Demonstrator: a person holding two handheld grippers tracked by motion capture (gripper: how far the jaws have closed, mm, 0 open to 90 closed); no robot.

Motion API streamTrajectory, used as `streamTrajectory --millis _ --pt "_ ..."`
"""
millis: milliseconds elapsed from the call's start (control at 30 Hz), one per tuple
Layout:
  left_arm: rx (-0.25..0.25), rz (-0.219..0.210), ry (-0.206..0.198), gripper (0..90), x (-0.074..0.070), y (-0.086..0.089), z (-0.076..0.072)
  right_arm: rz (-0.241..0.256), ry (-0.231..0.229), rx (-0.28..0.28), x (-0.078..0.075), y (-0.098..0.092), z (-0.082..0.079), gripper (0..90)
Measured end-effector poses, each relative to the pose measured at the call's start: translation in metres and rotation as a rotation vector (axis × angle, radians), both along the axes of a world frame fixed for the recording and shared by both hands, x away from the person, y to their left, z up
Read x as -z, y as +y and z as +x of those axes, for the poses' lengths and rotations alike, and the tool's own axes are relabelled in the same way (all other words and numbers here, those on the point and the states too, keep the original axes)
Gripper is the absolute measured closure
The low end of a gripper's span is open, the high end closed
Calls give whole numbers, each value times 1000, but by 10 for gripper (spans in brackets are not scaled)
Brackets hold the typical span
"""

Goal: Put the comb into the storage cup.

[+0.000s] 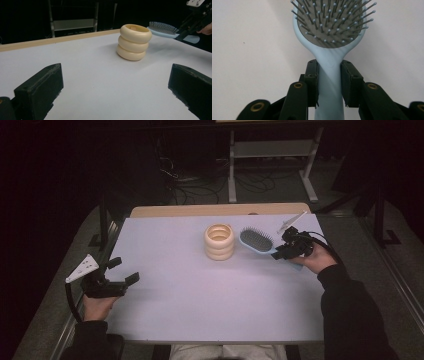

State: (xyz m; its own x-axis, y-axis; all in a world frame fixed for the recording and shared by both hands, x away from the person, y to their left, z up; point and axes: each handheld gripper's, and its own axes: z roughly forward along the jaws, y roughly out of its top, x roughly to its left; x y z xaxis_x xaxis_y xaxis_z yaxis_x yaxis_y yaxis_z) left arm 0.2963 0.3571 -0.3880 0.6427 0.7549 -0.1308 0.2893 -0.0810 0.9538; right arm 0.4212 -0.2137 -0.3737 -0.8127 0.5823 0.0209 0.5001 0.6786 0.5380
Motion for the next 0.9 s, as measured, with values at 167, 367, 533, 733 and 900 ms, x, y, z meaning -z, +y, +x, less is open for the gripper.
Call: streamTrajectory --millis 167,367,533,733,900 --pt "-1 -1 -1 0 0 0 0 -10 -17 -15 -10 6 -1 682" --pt "0 -2 0 0 0 0 0 -4 -50 -29 -24 9 -3 682" --pt "-1 -2 0 0 0 0 0 4 -73 -41 -35 14 -4 682" --pt "3 5 15 0 -1 0 1 17 -108 -43 -49 18 -5 683" --pt "-8 6 11 0 -1 1 1 35 -127 -49 -58 20 -6 683"
